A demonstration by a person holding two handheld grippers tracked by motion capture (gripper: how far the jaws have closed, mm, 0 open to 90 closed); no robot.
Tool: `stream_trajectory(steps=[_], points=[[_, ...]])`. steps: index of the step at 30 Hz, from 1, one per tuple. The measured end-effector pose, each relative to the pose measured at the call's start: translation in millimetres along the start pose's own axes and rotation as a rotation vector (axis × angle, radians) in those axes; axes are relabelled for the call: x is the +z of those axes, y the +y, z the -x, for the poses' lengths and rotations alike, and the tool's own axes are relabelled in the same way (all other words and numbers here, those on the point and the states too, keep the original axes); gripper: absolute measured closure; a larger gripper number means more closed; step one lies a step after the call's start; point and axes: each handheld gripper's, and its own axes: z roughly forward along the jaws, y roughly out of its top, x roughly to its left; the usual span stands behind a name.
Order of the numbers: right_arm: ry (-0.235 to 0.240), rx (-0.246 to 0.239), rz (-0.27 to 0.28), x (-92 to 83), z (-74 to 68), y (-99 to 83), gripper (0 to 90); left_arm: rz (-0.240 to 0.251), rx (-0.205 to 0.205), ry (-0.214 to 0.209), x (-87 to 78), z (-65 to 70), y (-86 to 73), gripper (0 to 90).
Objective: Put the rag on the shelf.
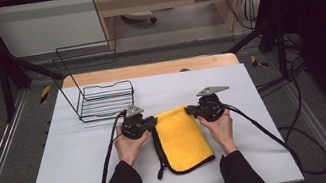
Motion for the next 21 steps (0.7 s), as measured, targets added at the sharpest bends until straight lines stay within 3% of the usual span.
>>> stream_trajectory(steps=[21], points=[[0.008,-0.040,0.106,-37.6,-17.3,1.3,84.8,0.105,0.027,-0.023,-25.0,14.8,4.8,78.6]])
